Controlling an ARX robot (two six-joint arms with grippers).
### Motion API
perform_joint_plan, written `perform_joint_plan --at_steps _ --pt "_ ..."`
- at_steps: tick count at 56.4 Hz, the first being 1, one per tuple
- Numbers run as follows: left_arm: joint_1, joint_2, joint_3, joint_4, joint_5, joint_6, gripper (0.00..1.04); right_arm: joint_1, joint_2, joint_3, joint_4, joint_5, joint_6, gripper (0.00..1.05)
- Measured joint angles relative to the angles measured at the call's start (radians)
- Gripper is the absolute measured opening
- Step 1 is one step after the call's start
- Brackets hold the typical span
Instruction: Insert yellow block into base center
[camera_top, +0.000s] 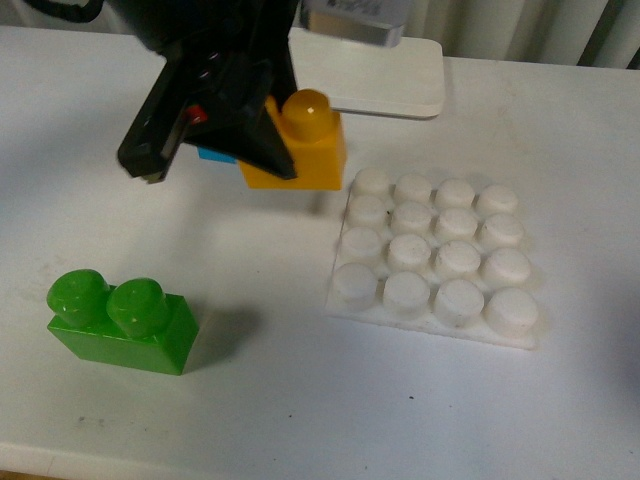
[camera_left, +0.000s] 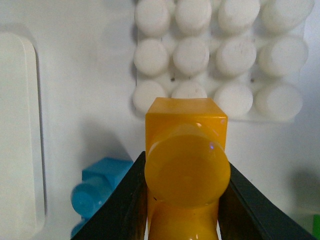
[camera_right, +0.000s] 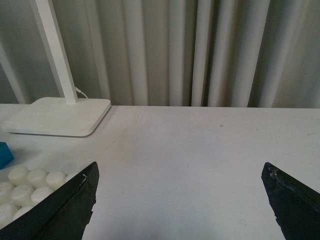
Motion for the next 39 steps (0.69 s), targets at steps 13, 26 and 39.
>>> perform_joint_plan --at_steps 13,26,39 --pt "-0.097 0.041 0.076 -0.001 0.0 -0.049 0.32 0.0 0.0 0.0 0.0 0.0 0.0 0.96" --pt "-0.157 0.113 0.134 -0.019 -0.016 -0.077 0.32 0.0 0.0 0.0 0.0 0.0 0.0 0.96" --pt "-0.178 0.158 0.172 -0.033 -0.034 -0.09 0.32 0.0 0.0 0.0 0.0 0.0 0.0 0.96"
